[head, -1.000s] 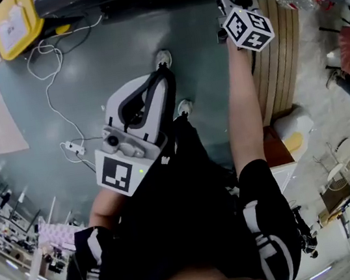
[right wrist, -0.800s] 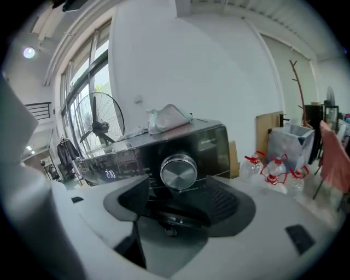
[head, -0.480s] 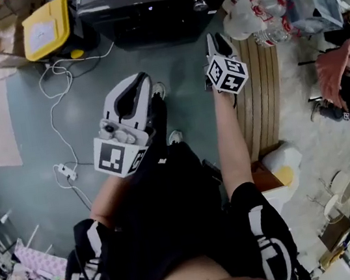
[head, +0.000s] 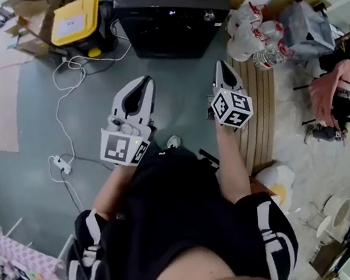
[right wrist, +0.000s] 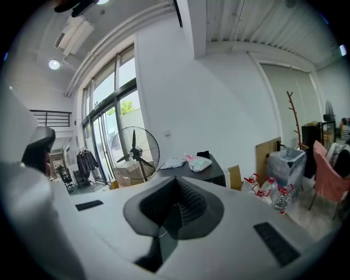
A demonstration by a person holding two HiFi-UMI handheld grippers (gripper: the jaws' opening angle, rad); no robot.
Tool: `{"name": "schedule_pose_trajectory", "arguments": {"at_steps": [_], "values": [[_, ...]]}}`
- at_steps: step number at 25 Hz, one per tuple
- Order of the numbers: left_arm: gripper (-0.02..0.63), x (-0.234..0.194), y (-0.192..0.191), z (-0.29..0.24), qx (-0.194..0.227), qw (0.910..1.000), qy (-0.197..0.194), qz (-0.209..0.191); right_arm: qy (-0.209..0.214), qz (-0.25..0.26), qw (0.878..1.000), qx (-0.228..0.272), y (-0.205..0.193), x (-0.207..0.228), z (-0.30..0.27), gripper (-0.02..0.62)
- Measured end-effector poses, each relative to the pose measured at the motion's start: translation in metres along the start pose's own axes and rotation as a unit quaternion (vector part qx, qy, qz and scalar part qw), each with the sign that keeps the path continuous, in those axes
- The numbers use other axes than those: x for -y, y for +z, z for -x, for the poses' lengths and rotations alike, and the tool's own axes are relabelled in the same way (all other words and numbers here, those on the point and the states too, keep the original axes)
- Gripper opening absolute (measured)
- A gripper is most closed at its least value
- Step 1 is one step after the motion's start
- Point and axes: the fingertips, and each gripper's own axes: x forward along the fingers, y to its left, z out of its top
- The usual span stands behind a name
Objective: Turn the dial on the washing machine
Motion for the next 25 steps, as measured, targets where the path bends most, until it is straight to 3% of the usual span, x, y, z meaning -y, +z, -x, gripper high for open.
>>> {"name": "schedule_pose_trajectory", "arguments": {"at_steps": [6,11,25], "values": [[0.035,-0.008,0.009,0.055,0.002,1.0000,0.004,0.000,0.028,0.038,0.998,0.028,0.009,-0.080,0.081,0.025],[0.034,-0.018,0.009,0.075,0.000,1.0000,0.001,0.002,0.038,0.038,0.998,0.027,-0.001,-0.119,0.120,0.025],[0.034,-0.032,0.012,0.087,0.002,0.9998,-0.021,-0.004,0.029,0.062,0.997,0.041,0.000,-0.141,0.118,0.025]]}}
